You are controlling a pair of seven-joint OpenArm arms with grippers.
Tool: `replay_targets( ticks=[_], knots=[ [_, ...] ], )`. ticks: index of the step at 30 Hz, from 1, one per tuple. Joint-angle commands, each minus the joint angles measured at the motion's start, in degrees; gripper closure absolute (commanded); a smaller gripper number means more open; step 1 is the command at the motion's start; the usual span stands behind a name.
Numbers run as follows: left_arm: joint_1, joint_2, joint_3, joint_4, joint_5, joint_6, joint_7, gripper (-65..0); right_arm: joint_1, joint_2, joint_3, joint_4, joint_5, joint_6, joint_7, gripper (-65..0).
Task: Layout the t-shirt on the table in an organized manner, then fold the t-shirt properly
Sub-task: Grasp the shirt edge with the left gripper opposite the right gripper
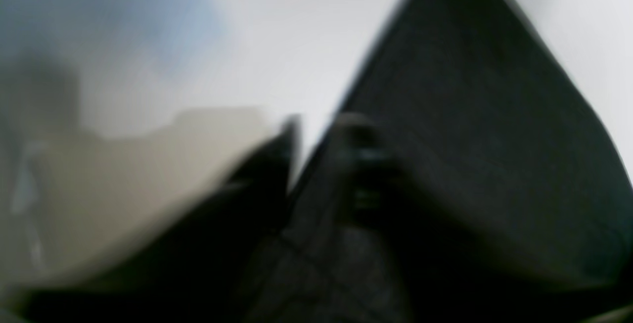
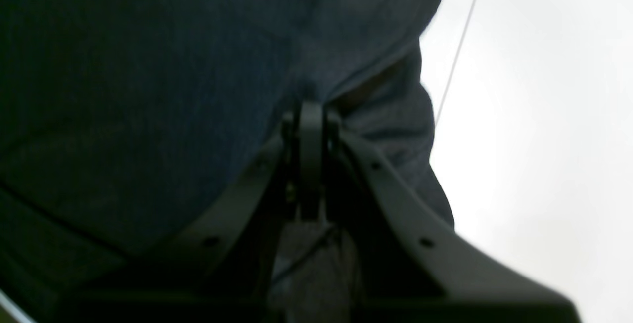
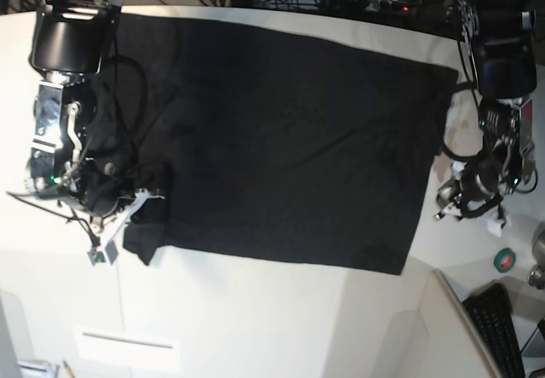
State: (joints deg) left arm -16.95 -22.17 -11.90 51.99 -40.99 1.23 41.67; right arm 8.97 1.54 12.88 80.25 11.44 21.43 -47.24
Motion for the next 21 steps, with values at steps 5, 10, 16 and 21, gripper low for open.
replay_targets(
  ticks=[5, 10, 16, 21],
  knots=[
    [-8.59, -0.55, 8.25, -10.89, -0.11, -0.14, -6.81, -44.8, 0.65, 0.53, -0.01, 1.29, 0.38, -0.02, 1.13, 0.0],
    [-12.81, -0.29, 16.78, -21.53, -0.11, -0.14, -11.38, -44.8, 0.57, 0.53, 0.35, 1.29, 0.38, -0.02, 1.13, 0.0],
    [-12.98, 0.15, 18.19, -22.40, -0.19, -0.14, -11.12, -31.6, 0.57, 0.53, 0.43, 1.29, 0.38, -0.02, 1.40, 0.0],
    [-11.93, 0.94, 18.19, -22.32, -0.19, -0.14, -11.03, -8.9, 0.57, 0.53, 0.43, 1.29, 0.38, -0.02, 1.40, 0.0]
  ],
)
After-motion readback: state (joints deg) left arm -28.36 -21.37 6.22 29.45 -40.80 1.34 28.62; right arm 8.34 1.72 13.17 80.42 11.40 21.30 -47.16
